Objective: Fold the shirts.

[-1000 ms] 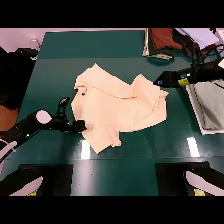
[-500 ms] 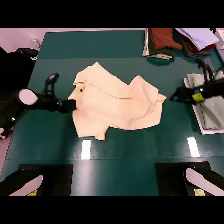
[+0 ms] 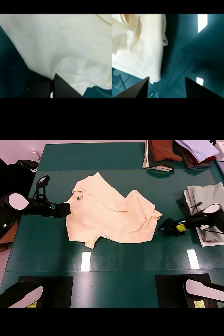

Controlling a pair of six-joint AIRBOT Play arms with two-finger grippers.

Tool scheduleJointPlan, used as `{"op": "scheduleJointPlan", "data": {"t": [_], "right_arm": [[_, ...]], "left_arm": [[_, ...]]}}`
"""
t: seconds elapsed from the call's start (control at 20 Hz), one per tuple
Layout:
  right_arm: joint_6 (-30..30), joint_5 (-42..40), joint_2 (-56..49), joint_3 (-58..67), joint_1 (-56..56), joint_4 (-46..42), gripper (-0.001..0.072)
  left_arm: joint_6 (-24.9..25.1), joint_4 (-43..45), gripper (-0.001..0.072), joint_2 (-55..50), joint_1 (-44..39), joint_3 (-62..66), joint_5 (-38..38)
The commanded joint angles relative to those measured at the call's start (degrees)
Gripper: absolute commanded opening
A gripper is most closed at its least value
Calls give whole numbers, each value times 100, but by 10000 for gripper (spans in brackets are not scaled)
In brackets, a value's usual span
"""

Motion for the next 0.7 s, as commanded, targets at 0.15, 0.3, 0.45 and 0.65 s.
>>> {"op": "scheduleJointPlan", "data": {"t": [0.15, 0.3, 0.45, 0.65], "right_arm": [[-96, -686, -269, -20, 1106, 160, 213], [-201, -507, -203, 337, 1169, 144, 15], [-199, -295, 411, 1008, 1110, 136, 14], [-197, -155, 1786, 2581, 732, 138, 14]], "left_arm": [[0, 4, 23, -2, 11, 17, -116], [0, -4, 22, 7, 11, 24, -205], [24, 4, 22, 125, 11, 514, -505], [55, 118, 22, 1064, 11, 2201, -472]]}}
